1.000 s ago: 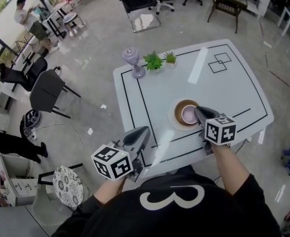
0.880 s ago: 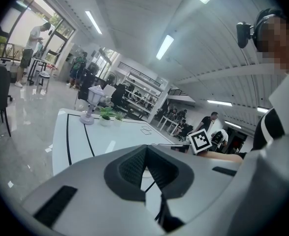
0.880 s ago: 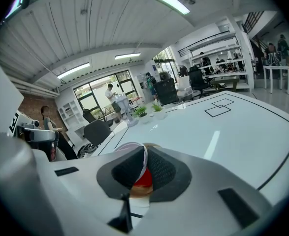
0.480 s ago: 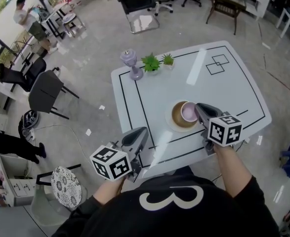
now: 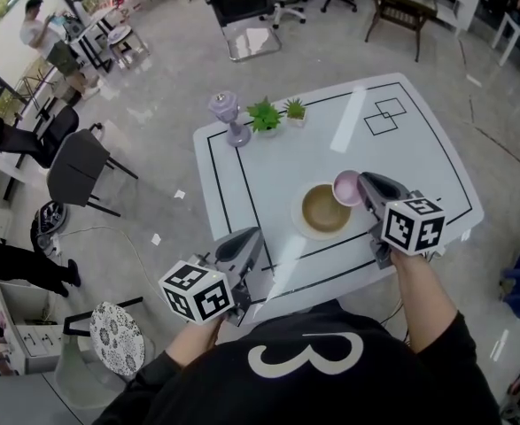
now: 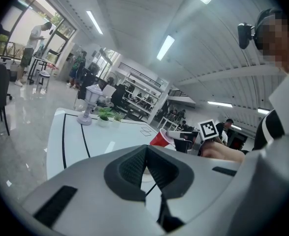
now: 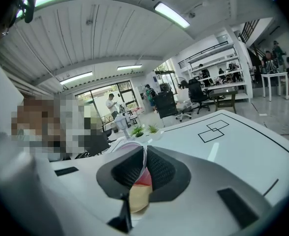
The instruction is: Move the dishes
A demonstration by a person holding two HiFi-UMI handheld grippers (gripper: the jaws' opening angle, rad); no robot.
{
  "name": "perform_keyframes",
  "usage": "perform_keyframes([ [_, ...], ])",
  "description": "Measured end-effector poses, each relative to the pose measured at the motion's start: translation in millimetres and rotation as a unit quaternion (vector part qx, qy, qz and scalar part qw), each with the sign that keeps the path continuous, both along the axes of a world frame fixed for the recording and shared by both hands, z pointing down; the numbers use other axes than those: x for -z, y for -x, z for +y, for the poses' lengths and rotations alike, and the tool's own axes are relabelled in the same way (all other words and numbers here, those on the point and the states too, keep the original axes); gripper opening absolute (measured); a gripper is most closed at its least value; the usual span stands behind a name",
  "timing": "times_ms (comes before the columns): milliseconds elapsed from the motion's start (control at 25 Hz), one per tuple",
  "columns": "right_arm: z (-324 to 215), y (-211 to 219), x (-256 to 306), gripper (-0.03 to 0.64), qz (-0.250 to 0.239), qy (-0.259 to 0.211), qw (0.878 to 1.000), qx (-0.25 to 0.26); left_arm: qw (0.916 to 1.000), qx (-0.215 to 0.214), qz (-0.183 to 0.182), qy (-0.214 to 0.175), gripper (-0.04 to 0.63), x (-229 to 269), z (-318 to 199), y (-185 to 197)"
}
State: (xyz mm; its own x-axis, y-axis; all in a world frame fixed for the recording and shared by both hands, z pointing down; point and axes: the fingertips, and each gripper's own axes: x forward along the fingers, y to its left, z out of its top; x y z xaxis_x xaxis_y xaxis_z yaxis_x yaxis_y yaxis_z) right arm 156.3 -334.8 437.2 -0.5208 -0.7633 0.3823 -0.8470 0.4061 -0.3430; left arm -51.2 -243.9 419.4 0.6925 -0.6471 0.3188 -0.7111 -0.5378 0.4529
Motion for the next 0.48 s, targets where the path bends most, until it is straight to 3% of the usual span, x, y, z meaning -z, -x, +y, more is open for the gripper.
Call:
perform_keyframes([
  [480, -32.7, -54.7, -26.4, 0.031, 0.016, 0.024, 0.998, -0.057, 0.9999, 0.01, 0.0, -0.001, 0.002, 2.4, -13.1, -5.9],
])
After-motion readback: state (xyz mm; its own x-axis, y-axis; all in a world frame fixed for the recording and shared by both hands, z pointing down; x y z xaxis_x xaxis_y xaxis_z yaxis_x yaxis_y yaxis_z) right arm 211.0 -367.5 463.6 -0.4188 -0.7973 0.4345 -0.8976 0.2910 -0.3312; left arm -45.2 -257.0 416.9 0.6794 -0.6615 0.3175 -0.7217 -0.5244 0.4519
